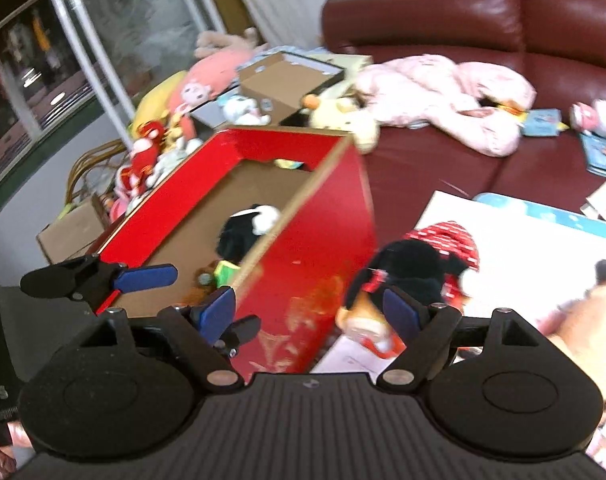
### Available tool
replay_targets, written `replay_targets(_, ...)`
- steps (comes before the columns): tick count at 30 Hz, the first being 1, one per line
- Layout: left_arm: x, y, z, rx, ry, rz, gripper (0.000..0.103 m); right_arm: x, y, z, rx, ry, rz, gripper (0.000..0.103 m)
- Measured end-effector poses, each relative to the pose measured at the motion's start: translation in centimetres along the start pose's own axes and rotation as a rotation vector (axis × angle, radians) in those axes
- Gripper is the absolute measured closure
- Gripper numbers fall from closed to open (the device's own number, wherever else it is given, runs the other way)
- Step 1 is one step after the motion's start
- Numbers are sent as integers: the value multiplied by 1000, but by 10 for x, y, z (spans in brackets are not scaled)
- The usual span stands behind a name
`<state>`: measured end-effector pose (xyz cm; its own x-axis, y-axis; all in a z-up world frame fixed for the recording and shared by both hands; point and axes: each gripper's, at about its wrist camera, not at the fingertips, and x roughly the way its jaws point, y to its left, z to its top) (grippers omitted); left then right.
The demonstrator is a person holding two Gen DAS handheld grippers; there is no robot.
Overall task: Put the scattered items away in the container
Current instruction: 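Move both tools back over the table toward the small teddy bear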
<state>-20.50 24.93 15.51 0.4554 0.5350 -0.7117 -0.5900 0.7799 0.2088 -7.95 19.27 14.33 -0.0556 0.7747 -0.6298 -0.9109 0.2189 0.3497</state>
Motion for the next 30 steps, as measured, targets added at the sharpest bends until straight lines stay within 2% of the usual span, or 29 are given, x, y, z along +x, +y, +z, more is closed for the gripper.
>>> replay_targets(8, 24, -77, -1, 148, 26, -113, 9, -28, -70, -27, 115, -5, -99, 19)
replay_targets(15, 53, -139, -16, 277, 88, -208, 9, -63, -173, -81, 332, 28, -311, 19)
replay_targets(19, 64, -170, -26, 338, 113, -274, 9, -79, -212, -110, 425, 40, -397, 19)
replay_targets(26, 80, -213, -40, 395, 160, -330, 9, -85, -246, -155, 559, 88, -437, 19)
replay_targets(30, 84, -224, -43, 402, 176, -352, 9, -82, -255, -170, 597, 111, -423, 25)
